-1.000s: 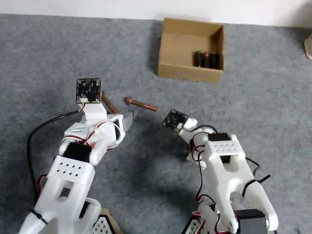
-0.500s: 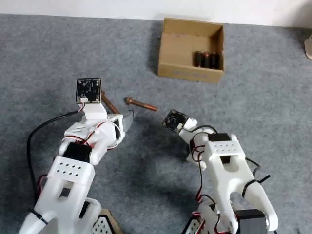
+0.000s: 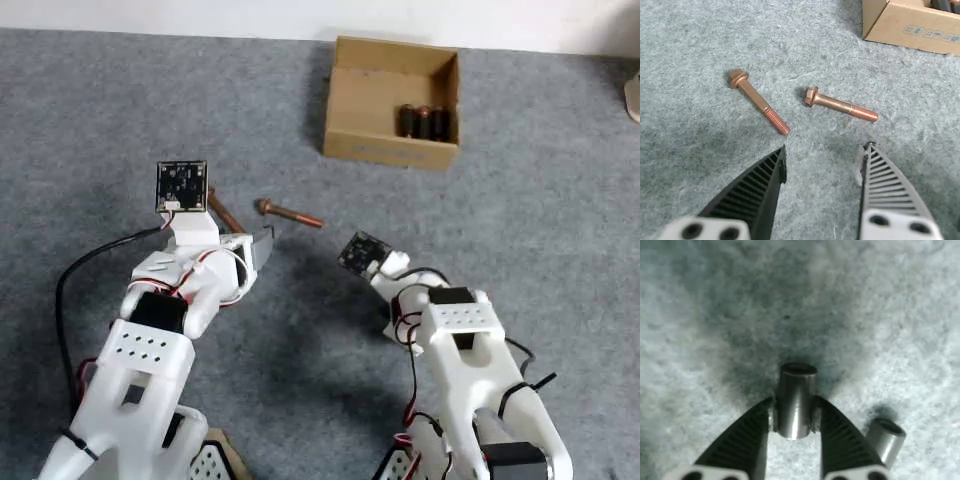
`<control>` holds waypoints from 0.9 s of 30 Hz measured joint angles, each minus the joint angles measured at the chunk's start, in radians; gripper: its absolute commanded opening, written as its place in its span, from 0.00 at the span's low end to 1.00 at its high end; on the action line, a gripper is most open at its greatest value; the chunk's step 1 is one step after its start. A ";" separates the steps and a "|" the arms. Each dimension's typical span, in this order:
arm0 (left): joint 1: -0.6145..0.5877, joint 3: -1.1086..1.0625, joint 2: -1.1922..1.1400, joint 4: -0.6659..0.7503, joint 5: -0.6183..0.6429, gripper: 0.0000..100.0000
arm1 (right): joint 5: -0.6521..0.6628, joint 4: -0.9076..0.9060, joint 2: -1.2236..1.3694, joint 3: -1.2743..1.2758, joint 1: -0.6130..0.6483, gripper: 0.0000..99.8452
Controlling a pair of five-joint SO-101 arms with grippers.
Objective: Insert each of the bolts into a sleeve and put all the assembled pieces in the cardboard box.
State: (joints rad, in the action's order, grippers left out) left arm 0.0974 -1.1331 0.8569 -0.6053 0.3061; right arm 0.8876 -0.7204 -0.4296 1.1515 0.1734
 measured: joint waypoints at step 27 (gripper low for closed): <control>0.015 0.000 0.000 0.000 0.002 0.02 | -0.779 0.198 -0.402 0.051 0.008 0.00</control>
State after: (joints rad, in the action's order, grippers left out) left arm 0.1128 -1.1331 0.8569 -0.6053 0.3076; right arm 0.1082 -0.5224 -0.8316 1.2022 0.1811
